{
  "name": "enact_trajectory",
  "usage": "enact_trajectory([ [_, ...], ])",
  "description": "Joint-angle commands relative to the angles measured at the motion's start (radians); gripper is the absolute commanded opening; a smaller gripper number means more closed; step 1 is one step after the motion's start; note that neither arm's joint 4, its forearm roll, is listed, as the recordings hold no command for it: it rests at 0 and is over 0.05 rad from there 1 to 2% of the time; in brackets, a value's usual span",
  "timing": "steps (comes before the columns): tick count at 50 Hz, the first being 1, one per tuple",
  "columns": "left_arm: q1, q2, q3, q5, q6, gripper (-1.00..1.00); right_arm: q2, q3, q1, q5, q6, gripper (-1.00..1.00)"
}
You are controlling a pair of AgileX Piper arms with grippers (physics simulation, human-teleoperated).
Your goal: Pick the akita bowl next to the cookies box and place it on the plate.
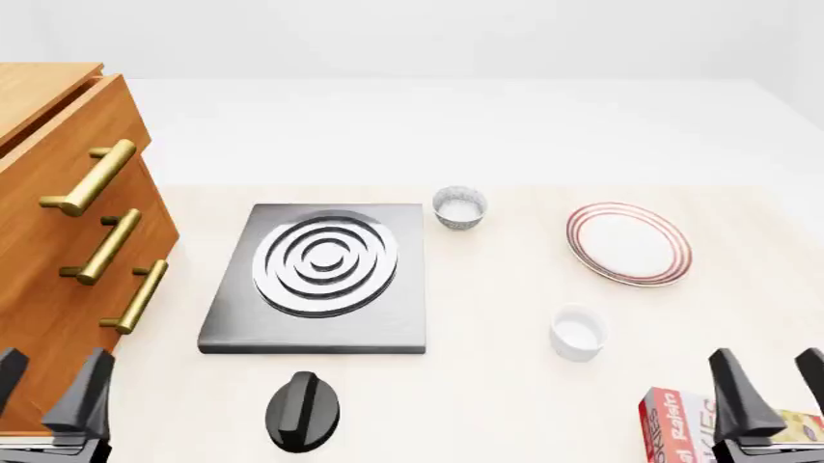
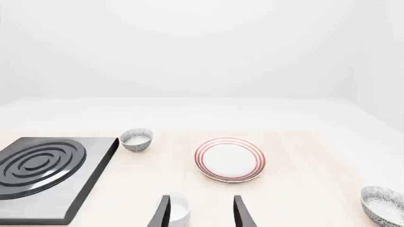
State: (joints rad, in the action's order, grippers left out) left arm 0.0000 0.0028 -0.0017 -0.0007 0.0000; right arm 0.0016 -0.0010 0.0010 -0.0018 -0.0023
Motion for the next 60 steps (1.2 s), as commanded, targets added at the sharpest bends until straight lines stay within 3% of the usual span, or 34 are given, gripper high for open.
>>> enact_trajectory([
  [1, 0.0, 0.004, -0.003, -0.001, 0.0, 1.0, 0.003, -0.001, 0.003, -0.007, -0.009, 1.0],
  [16, 0.0, 0.004, -0.003, -0.001, 0.0, 1.0, -0.001, -0.015, 0.02, 0.015, -0.005, 1.0],
  [22, 0.0, 0.004, -0.003, -0.001, 0.0, 1.0, -0.001, -0.209, -0.008, 0.224, 0.066, 1.0],
  [24, 0.0, 0.004, -0.003, -0.001, 0.0, 1.0, -0.001, -0.239, -0.007, 0.251, 0.057, 1.0],
  [25, 0.0, 0.004, -0.003, -0.001, 0.0, 1.0, 0.0, -0.304, -0.023, 0.339, 0.035, 1.0],
  [29, 0.0, 0.004, -0.003, -0.001, 0.0, 1.0, 0.027, -0.443, -0.038, 0.454, 0.039, 1.0],
  [35, 0.0, 0.004, -0.003, -0.001, 0.0, 1.0, 0.126, -0.602, -0.073, 0.548, 0.016, 1.0],
  [41, 0.0, 0.004, -0.003, -0.001, 0.0, 1.0, 0.236, -0.752, -0.114, 0.654, 0.034, 1.0],
  [44, 0.0, 0.004, -0.003, -0.001, 0.0, 1.0, 0.255, -0.863, -0.134, 0.715, 0.0, 1.0],
  [50, 0.0, 0.004, -0.003, -0.001, 0.0, 1.0, 0.353, -0.925, -0.172, 0.772, 0.023, 1.0],
  [60, 0.0, 0.004, -0.003, -0.001, 0.0, 1.0, 0.522, -1.02, -0.316, 0.821, 0.038, 1.0],
])
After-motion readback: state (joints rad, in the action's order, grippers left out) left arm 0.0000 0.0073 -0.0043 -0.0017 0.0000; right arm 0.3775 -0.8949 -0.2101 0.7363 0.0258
